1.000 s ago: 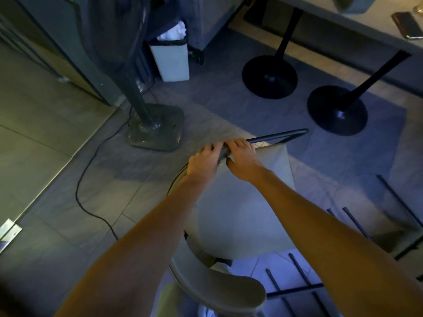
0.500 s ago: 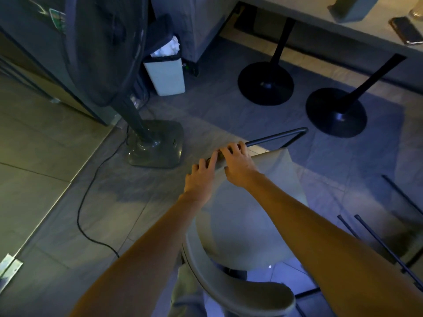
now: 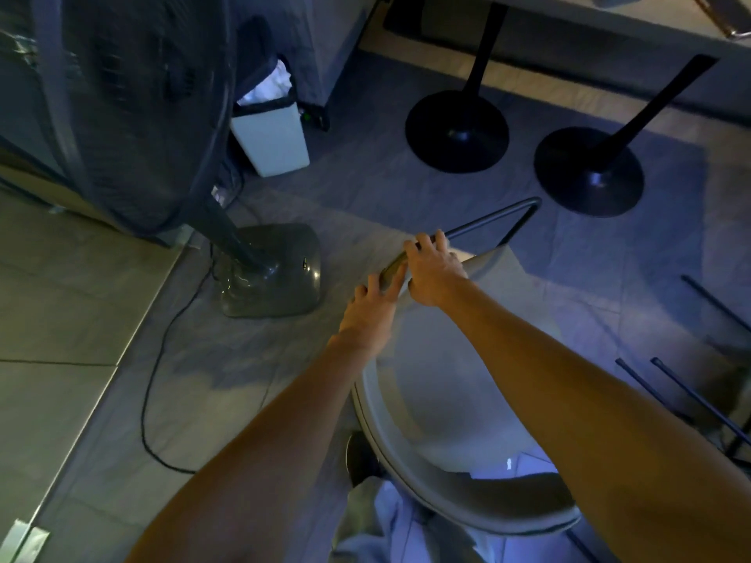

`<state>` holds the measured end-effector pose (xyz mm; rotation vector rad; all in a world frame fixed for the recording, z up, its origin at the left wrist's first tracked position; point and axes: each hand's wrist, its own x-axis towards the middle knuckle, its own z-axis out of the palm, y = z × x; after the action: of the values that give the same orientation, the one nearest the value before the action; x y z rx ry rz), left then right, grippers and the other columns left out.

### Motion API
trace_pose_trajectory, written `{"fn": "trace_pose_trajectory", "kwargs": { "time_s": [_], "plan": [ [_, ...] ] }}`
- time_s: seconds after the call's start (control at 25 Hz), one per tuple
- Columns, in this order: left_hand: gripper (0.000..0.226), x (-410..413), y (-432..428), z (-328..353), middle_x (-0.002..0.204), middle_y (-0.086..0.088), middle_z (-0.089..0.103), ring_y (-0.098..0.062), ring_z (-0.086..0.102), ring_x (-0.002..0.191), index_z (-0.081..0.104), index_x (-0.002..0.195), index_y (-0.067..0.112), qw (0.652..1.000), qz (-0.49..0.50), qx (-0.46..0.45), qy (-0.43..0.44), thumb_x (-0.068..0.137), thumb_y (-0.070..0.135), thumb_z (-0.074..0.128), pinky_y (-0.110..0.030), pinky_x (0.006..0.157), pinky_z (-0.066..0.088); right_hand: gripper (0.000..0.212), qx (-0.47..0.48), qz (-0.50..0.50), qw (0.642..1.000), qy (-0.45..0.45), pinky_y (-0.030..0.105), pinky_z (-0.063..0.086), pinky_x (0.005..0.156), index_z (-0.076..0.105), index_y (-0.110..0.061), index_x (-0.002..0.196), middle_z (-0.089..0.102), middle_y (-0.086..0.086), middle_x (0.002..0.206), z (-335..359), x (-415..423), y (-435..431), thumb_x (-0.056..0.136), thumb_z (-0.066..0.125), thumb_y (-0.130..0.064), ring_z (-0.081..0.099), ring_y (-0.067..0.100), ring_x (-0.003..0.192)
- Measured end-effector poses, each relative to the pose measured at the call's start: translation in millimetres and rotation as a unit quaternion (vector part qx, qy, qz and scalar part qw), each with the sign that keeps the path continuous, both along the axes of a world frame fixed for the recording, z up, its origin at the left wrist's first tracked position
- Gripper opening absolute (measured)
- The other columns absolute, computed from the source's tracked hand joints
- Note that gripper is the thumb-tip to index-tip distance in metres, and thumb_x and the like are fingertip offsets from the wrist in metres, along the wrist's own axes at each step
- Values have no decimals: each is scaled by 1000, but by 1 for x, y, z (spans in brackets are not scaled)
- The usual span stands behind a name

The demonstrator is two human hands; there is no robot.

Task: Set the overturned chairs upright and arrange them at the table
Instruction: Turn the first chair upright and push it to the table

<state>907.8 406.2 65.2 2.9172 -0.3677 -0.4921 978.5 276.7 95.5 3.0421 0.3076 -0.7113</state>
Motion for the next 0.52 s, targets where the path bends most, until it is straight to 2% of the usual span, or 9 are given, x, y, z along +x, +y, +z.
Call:
{"fn": "trace_pose_trajectory", "kwargs": {
  "time_s": [0.16, 0.28, 0.4, 0.52],
  "plan": [
    [88, -2, 4, 0, 139, -22, 35, -36, 49, 114, 16, 156, 20, 999, -22, 12, -20, 83, 6, 63, -41, 96, 48, 74, 14, -20, 1000, 0, 52, 40, 109, 25, -15, 149, 15, 15, 156, -2, -9, 11, 86, 64, -21, -3, 47, 147],
    [82, -10, 15, 5, 147, -25, 27, -36, 39, 124, 16, 156, 24, 991, -98, 67, -58, 87, 19, 60, -43, 99, 42, 80, 78, -33, 996, -12, 51, 35, 113, 19, -18, 153, 4, 11, 162, 5, -27, 6, 87, 64, -16, -7, 41, 149],
    [67, -14, 28, 22, 150, -25, 27, -36, 35, 128, 28, 152, 26, 974, -172, 106, -104, 91, 29, 54, -42, 96, 37, 74, 140, -64, 988, -8, 48, 36, 113, 18, -18, 155, 4, 8, 164, 16, -55, -3, 91, 57, -15, 11, 33, 149],
    [56, -28, 33, 46, 149, -20, 29, -35, 28, 134, 42, 144, 22, 961, -243, 113, -70, 91, 38, 53, -44, 100, 34, 69, 145, -80, 986, 26, 49, 42, 107, 25, -18, 151, 18, 11, 159, 27, -87, -6, 90, 58, -16, 32, 38, 139]
  ]
}}
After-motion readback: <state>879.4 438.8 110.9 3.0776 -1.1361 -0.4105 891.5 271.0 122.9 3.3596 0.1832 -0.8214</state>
